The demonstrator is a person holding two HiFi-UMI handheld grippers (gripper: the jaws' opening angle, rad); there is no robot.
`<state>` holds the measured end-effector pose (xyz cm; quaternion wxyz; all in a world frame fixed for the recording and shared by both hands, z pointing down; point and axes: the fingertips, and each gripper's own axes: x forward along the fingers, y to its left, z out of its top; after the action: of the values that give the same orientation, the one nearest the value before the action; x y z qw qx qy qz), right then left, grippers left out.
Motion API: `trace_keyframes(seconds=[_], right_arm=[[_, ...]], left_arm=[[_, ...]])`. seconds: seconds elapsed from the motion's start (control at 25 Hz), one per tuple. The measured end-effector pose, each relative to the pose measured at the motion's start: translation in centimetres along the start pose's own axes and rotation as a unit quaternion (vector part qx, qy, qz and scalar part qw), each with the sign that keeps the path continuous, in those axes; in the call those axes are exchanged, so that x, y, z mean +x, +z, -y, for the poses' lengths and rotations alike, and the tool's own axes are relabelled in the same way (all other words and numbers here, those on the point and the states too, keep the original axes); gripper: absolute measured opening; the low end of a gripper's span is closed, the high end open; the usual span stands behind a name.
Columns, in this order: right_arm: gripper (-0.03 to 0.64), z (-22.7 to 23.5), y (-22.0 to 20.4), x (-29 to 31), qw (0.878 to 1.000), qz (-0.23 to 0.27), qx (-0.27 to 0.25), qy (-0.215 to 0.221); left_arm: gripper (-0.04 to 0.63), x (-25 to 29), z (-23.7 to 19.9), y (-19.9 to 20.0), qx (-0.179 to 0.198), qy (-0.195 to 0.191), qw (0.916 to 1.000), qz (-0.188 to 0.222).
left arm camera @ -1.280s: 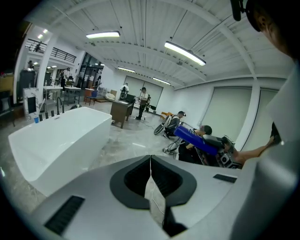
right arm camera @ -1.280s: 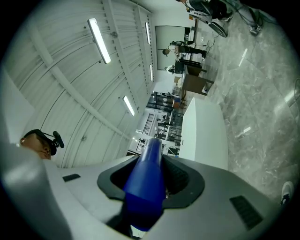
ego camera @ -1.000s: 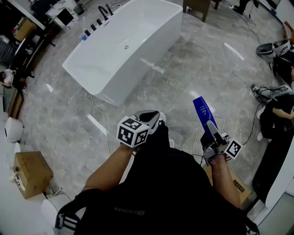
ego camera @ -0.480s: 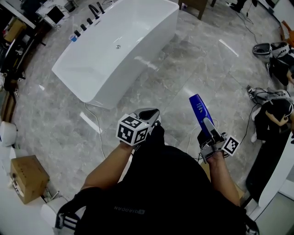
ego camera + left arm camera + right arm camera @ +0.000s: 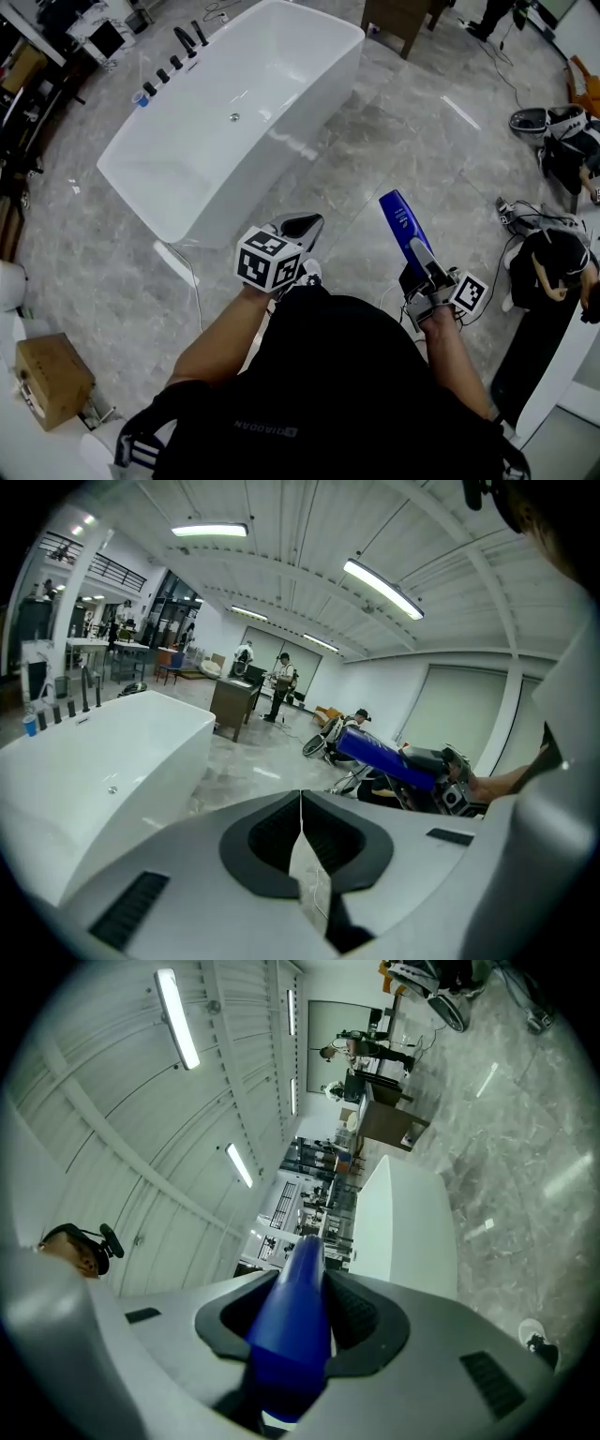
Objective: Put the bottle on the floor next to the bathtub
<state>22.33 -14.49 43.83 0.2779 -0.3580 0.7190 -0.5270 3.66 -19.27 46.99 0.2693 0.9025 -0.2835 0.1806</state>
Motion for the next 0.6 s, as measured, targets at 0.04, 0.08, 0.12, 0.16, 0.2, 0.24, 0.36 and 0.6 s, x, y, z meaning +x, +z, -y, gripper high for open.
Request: trace_keyframes(seconds=[0.04,0.08,0.12,0.16,0.2,0.24,0.36,0.6], right_arm=[[0.169,0.0,0.5,0.7,1.000,0.001,0.000,0.000],[0.167,0.1,0.8,1.5,1.000,0.001,0.001,0.000],[0.167,0.3,1.1,2.2,1.000,-0.001,0.002,-0.001],[0.168,0.6,1.3,3.0,1.000,-0.002,0.002,-0.002],[0.167,1.0,1.6,3.7,1.000,-0.003,0.002,-0.004],[0.167,1.3,1.8,4.4,1.000,-0.004,0.003,-0.005],[0.167,2.1,2.7,6.1,1.000,-0.004,0.004,-0.009],[0.167,2.4,5.1,9.1,1.000,-0.011,-0.006,-0.016]], left_arm=[[0.018,0.2,-0.5,0.5,0.002,-0.002,1.0000,0.000],[0.018,0.4,-1.2,0.9,0.003,-0.003,1.0000,0.000],[0.018,0.7,-1.8,1.3,0.003,-0.003,1.0000,0.000],[0.018,1.1,-2.6,1.6,0.002,-0.003,1.0000,0.001],[0.018,1.5,-3.4,1.9,0.001,-0.003,1.0000,0.002],[0.018,2.0,-4.1,2.2,0.000,-0.004,1.0000,0.002],[0.018,3.1,-5.8,3.3,0.004,-0.008,1.0000,0.004],[0.018,4.3,-8.7,6.3,0.008,-0.007,0.9999,0.011]])
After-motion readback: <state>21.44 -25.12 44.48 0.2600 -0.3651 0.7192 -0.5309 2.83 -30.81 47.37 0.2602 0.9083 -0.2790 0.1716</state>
